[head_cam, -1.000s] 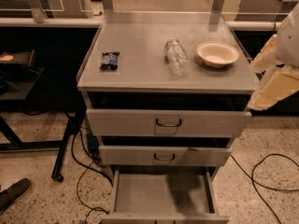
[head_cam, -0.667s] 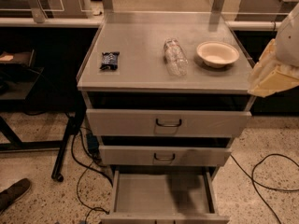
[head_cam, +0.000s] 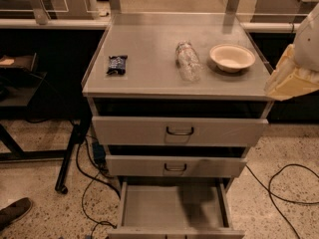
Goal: Close bottom drawer
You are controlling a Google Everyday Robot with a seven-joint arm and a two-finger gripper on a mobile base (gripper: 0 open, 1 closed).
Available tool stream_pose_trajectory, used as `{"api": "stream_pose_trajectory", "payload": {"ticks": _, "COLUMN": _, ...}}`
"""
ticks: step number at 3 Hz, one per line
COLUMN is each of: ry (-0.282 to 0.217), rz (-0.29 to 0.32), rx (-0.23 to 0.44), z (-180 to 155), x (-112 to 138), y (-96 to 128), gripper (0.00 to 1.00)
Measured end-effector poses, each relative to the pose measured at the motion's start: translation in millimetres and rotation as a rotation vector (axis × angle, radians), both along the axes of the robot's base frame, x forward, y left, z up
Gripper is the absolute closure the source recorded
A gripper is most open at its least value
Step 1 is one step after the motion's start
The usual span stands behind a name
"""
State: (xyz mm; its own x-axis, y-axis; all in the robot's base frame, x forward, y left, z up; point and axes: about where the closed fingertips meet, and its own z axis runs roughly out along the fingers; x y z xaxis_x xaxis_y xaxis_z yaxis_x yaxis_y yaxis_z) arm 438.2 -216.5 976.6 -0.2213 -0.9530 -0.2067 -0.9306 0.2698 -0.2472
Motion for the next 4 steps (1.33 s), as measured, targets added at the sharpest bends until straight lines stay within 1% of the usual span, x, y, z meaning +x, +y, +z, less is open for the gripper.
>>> {"api": "stream_pose_trajectory", "payload": {"ticks": 1, "ry": -0.077, "rz": -0.035, "rx": -0.079, "z": 20, "x": 8, "y": 3, "gripper": 1.0}}
{"api": "stream_pose_trajectory", "payload": {"ticks": 2, "ry": -0.085, "rz": -0.091, "rx": -0.152, "z": -22, "x": 8, "y": -7, "gripper": 1.0}}
{"api": "stream_pose_trajectory", "payload": {"ticks": 3, "ry": -0.004, "rz": -0.128, "rx": -0.185, "z": -102, "x": 4, "y": -24, "gripper": 1.0}}
{"api": "stream_pose_trajectory", "payload": {"ticks": 4, "ry": 0.097, "rz": -0.141, "rx": -0.182, "z": -168, "x": -3, "y": -36, "gripper": 1.0}}
